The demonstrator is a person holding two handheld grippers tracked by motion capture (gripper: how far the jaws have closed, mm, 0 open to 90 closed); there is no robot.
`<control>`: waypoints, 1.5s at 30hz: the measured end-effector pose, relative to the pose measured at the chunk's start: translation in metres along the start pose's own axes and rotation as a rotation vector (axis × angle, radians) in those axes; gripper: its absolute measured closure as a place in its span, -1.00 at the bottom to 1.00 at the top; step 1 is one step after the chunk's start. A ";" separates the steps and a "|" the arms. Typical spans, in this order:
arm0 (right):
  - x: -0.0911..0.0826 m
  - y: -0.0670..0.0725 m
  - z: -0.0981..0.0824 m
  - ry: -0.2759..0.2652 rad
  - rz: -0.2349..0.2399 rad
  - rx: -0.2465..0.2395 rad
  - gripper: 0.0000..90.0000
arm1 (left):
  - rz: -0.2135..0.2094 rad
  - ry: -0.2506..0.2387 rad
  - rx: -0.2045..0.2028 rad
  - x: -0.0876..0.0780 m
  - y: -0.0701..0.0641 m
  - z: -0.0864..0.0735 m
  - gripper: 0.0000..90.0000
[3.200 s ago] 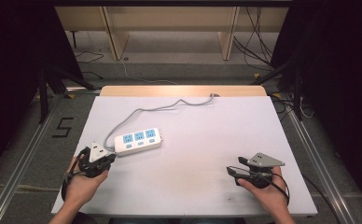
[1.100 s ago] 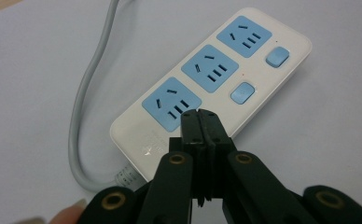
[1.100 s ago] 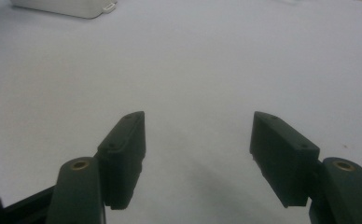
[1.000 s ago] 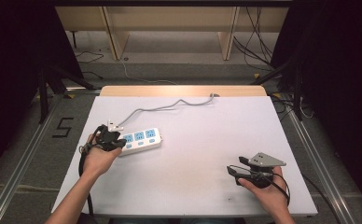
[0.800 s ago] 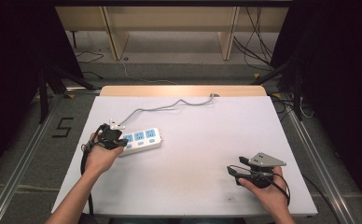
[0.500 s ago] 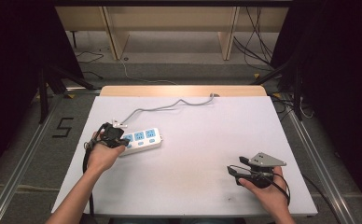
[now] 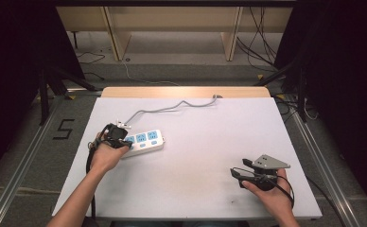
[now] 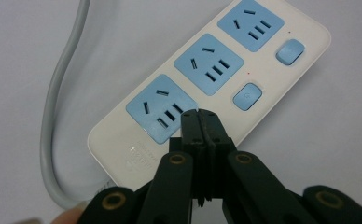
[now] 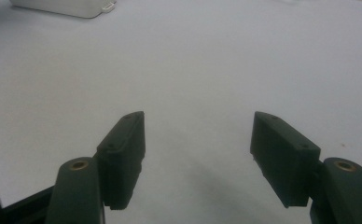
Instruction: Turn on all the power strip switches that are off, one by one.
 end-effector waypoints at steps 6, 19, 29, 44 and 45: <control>0.000 0.000 0.000 0.003 0.001 0.001 -0.19 | -0.004 0.017 0.007 0.002 -0.001 -0.001 0.99; 0.000 0.001 0.000 0.002 0.001 0.001 -0.19 | -0.001 0.046 0.014 0.004 -0.003 0.000 0.99; 0.000 0.001 0.000 0.000 0.002 -0.001 -0.20 | -0.005 0.075 0.020 0.006 -0.002 0.001 1.00; 0.000 0.002 0.000 0.000 0.002 -0.001 -0.20 | 0.000 0.092 0.029 0.008 -0.002 0.000 1.00; 0.000 0.002 0.000 -0.002 0.002 -0.004 -0.20 | 0.000 0.092 0.032 0.008 -0.003 0.000 1.00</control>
Point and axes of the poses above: each handheld gripper's, and its own axes: x roughly forward along the jaws, z roughly out of its top, y roughly to its left, the point moved 9 cm from there along x, roughly forward along the jaws, and after that the axes turned 1 degree about y, right-handed, at the moved point
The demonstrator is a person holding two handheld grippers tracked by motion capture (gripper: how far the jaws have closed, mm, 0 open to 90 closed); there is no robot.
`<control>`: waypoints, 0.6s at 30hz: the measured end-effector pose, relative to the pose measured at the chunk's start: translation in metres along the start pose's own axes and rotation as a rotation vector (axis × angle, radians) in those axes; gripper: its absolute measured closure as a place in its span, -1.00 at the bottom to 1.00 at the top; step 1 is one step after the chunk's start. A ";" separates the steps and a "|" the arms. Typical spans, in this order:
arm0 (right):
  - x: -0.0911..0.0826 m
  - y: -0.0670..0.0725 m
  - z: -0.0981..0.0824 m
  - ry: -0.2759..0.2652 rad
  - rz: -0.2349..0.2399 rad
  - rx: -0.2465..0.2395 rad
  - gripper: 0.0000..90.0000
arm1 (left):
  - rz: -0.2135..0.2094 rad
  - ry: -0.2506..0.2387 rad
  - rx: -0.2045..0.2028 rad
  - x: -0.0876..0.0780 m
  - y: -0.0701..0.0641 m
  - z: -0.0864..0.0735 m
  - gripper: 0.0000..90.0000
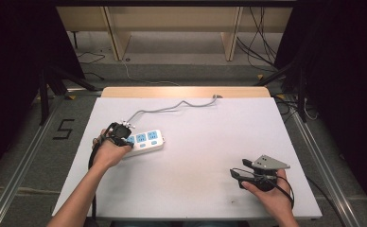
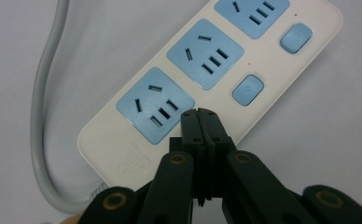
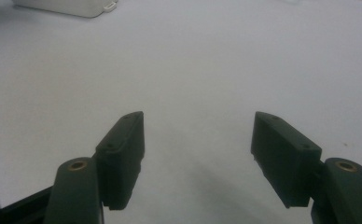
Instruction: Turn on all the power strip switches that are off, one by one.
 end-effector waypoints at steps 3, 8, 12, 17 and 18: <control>0.000 0.001 0.000 0.006 0.001 0.000 -0.20 | 0.005 -0.005 0.009 0.000 0.000 0.000 1.00; 0.000 0.001 0.000 0.005 0.002 0.003 -0.20 | -0.010 -0.019 0.000 0.000 0.000 0.000 1.00; 0.001 0.000 0.000 -0.001 0.000 0.007 -0.20 | -0.019 -0.029 -0.009 -0.002 0.002 -0.001 1.00; 0.001 -0.001 0.000 0.003 -0.001 0.008 -0.20 | -0.010 -0.046 -0.010 -0.003 0.004 0.001 1.00; 0.000 -0.001 0.000 0.003 -0.001 0.008 -0.20 | -0.012 -0.052 -0.012 -0.004 0.003 0.002 1.00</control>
Point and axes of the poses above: each handheld gripper's, and its own axes: x roughly forward along the jaws, z roughly out of its top, y roughly to its left, the point moved 9 cm from there along x, roughly forward along the jaws, and after that the axes turned 1 degree about y, right-handed, at the moved point
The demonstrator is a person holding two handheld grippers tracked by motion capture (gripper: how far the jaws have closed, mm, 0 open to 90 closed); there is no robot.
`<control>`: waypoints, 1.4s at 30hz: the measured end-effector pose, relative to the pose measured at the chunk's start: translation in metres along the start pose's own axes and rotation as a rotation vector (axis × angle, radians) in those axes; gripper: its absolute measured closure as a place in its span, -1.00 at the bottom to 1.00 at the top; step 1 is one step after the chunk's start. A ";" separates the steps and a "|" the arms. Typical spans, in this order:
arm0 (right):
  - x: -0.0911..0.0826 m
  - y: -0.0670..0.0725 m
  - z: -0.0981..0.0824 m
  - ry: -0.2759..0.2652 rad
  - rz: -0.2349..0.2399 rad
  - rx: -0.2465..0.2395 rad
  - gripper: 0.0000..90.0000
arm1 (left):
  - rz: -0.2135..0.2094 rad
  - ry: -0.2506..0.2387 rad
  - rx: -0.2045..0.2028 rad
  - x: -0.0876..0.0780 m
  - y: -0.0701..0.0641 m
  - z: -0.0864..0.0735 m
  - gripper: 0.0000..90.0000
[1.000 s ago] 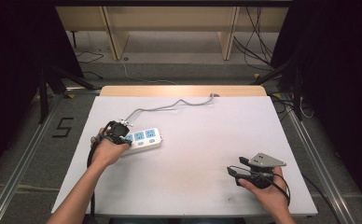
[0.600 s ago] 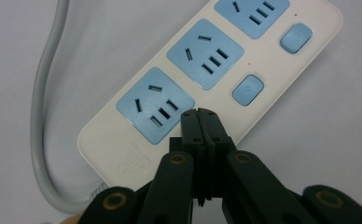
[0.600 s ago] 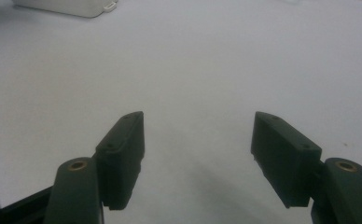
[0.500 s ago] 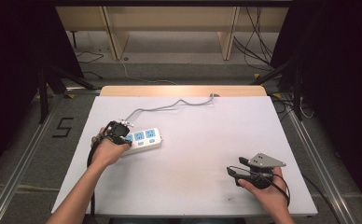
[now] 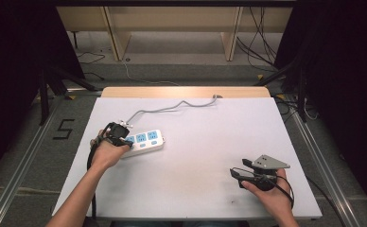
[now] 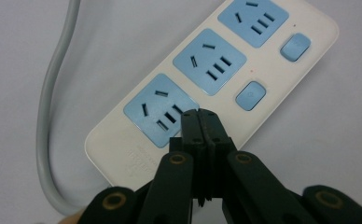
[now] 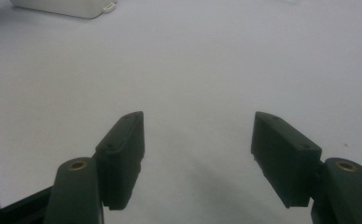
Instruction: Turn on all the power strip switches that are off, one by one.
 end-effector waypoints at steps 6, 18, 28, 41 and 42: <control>0.000 0.000 0.000 -0.001 0.001 0.001 -0.20 | 0.000 -0.018 0.015 -0.006 -0.003 0.006 1.00; 0.000 0.000 0.000 -0.002 0.004 0.001 -0.20 | -0.008 -0.024 0.037 -0.007 -0.012 0.013 1.00; 0.000 0.000 -0.001 0.002 0.005 0.004 -0.20 | -0.019 -0.022 0.047 -0.005 -0.019 0.019 1.00; 0.001 0.000 -0.001 0.005 0.008 0.006 -0.20 | -0.030 -0.013 0.059 -0.001 -0.025 0.029 1.00; 0.001 0.001 -0.001 0.005 0.009 0.006 -0.21 | -0.030 -0.011 0.064 -0.001 -0.025 0.029 1.00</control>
Point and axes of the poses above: each handheld gripper's, and its own axes: x roughly forward along the jaws, z roughly out of its top, y roughly to its left, the point moved 9 cm from there along x, roughly forward along the jaws, and after that the axes turned 1 degree about y, right-handed, at the moved point
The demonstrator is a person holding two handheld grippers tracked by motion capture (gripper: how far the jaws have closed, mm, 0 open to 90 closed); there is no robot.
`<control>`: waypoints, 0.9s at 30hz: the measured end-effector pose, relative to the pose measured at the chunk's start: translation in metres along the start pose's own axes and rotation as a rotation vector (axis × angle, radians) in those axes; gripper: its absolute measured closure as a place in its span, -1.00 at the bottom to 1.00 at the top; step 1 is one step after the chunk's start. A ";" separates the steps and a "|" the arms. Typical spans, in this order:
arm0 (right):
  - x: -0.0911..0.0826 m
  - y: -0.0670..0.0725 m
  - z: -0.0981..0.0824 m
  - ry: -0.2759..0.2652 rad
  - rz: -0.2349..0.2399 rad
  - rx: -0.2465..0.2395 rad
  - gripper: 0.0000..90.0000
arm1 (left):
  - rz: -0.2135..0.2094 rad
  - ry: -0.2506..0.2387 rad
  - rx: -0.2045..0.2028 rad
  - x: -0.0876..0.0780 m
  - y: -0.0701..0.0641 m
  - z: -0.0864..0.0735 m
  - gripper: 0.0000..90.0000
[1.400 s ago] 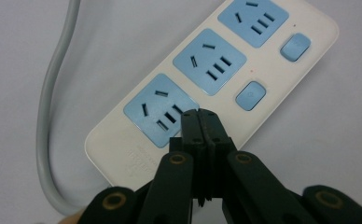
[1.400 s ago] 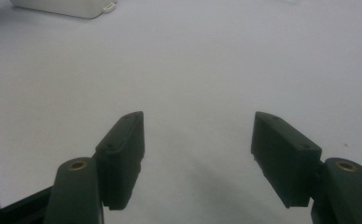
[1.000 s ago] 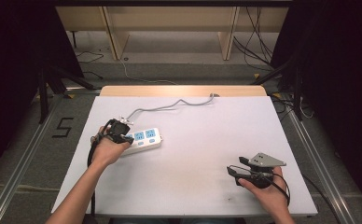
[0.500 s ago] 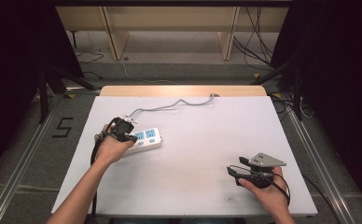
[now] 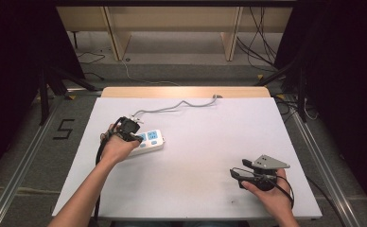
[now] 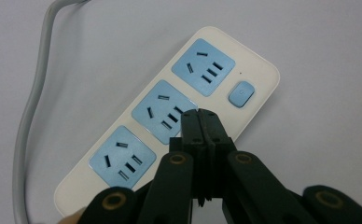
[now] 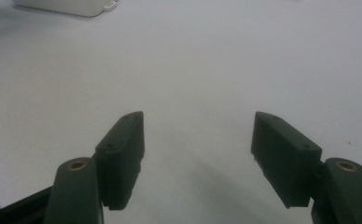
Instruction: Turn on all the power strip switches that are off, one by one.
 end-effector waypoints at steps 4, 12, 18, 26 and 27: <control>0.000 0.000 0.000 0.003 0.001 -0.001 -0.21 | -0.001 0.002 -0.003 0.002 -0.001 0.001 1.00; 0.000 0.000 0.000 0.003 0.002 0.001 -0.21 | -0.006 0.010 0.006 0.004 -0.004 0.005 1.00; 0.000 0.000 0.000 0.000 0.000 0.003 -0.21 | -0.014 0.014 0.015 0.007 -0.009 0.014 1.00; 0.000 -0.001 0.000 0.001 -0.001 0.002 -0.21 | -0.027 0.030 0.027 0.014 -0.018 0.020 1.00; 0.000 -0.001 -0.001 0.004 -0.001 0.002 -0.21 | -0.030 0.033 0.027 0.016 -0.018 0.021 1.00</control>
Point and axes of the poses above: each handheld gripper's, and its own axes: x roughly forward along the jaws, z roughly out of its top, y roughly to its left, the point moved 9 cm from there along x, roughly forward along the jaws, and after that the axes turned 1 degree about y, right-handed, at the moved point
